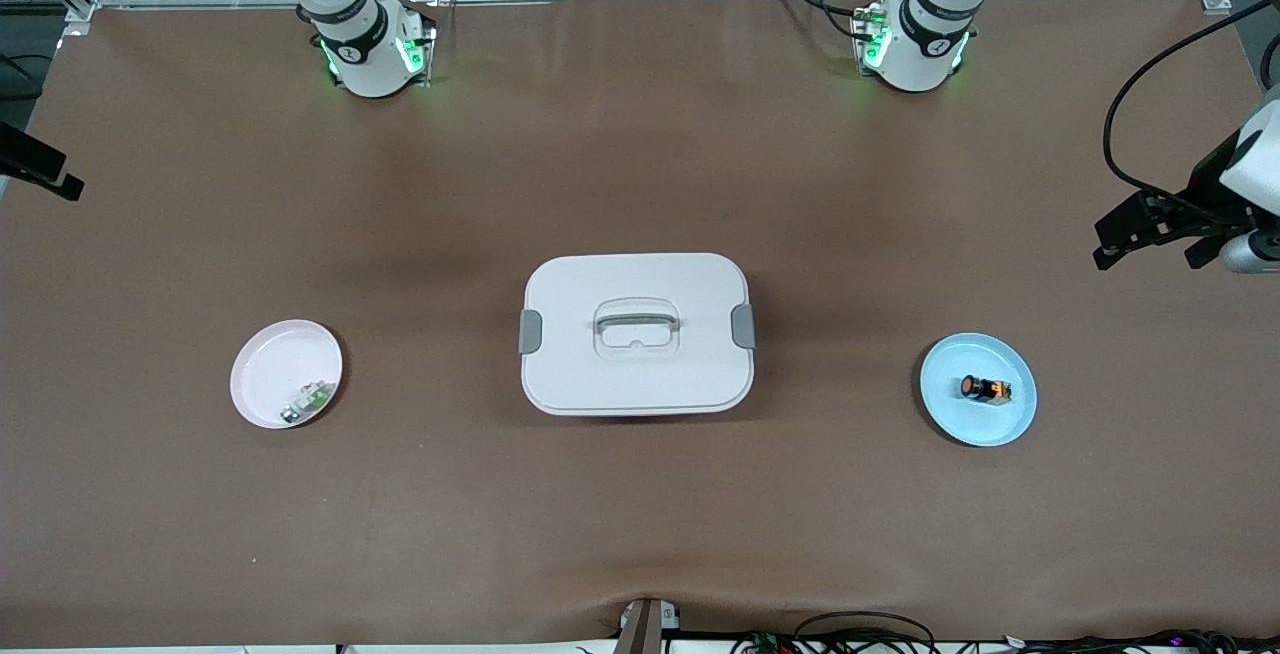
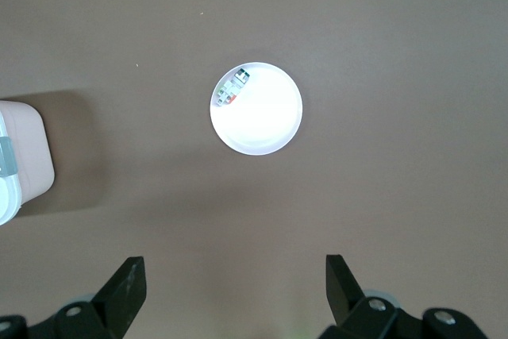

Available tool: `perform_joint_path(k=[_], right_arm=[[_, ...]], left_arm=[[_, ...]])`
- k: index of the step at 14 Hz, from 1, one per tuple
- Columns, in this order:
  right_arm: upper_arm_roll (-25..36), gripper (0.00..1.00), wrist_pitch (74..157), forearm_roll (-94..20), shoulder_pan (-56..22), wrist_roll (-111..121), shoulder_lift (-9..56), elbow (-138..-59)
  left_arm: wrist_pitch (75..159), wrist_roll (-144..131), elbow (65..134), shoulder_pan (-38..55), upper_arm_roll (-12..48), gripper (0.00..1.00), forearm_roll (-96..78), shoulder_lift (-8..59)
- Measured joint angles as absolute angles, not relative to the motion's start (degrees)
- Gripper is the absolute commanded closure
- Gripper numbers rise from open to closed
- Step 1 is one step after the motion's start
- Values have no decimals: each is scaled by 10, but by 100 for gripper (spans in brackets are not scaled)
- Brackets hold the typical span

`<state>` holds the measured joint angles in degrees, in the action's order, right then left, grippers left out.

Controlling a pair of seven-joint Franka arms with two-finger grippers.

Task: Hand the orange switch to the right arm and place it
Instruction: 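Move the left gripper over the orange switch on the blue plate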

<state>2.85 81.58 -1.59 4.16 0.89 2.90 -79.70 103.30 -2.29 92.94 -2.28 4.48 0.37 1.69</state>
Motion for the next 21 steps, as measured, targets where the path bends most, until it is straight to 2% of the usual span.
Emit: perform_joint_path(k=[8,12,21], right_arm=[[29,0,816,-16,42,9,29,-797],[29,0,816,-16,42,9,29,-797],[30,0,827,-16,42,9,31,-809]], left_arm=[[1031,-23,930,-22,45,0,4,22],[1034,-23,930,-16,46,0,4,48],[1126,-23,927,-11,44,0,4,124]])
